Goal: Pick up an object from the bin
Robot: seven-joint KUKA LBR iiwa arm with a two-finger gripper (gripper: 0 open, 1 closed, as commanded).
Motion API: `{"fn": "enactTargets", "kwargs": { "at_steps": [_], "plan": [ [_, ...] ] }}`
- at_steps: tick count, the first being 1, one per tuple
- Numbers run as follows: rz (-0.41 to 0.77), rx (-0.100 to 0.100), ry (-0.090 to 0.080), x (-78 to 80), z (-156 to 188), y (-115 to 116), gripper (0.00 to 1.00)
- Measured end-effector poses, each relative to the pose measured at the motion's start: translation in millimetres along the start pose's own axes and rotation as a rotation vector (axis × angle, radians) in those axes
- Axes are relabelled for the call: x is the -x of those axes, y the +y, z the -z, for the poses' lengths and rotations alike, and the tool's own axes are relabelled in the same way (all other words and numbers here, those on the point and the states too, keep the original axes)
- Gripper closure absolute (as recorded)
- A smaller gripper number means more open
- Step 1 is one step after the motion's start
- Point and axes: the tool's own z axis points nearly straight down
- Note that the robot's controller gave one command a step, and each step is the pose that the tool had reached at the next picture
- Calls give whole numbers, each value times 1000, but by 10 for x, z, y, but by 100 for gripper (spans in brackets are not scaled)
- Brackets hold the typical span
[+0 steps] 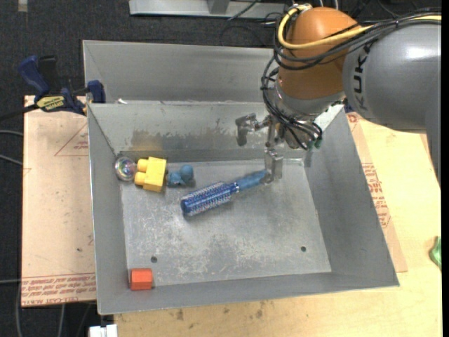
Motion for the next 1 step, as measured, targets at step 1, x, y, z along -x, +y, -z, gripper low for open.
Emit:
{"fn": "enactTargets", "kwargs": {
  "at_steps": [1],
  "plan": [
    [-93,4,14,-237,-867,99,0]
  ]
}}
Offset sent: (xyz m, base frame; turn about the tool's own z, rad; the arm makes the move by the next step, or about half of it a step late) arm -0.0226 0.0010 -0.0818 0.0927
